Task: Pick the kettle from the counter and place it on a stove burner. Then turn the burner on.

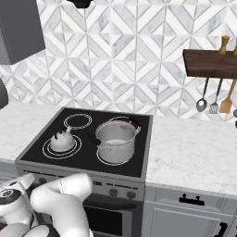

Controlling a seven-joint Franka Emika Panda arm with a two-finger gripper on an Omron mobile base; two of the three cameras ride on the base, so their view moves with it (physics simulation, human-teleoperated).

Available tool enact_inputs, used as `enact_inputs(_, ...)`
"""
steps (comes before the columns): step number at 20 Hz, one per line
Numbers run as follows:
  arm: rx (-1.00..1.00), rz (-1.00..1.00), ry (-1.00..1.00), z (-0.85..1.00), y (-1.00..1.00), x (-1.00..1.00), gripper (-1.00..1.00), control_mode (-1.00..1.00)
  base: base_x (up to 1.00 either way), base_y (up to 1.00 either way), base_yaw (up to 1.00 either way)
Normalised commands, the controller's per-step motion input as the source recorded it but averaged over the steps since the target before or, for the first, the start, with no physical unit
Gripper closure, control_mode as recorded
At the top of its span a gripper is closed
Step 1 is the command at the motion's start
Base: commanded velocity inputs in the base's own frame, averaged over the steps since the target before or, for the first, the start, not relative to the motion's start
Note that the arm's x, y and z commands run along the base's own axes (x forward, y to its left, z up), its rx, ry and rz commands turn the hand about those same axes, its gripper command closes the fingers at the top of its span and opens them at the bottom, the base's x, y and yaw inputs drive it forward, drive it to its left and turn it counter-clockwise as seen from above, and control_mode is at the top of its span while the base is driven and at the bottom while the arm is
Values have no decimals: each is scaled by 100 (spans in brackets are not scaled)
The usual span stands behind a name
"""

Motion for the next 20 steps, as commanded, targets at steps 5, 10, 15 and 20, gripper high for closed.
enact_inputs(5,18,0,0,-23,58,0,-100,-100,0,0,0)
enact_inputs(10,7,0,0,-35,18,0,-100,-100,0,0,0)
enact_inputs(15,12,0,-1,-50,4,0,-100,-100,0,0,0)
enact_inputs(20,13,0,-2,-32,0,7,-100,-100,0,0,0)
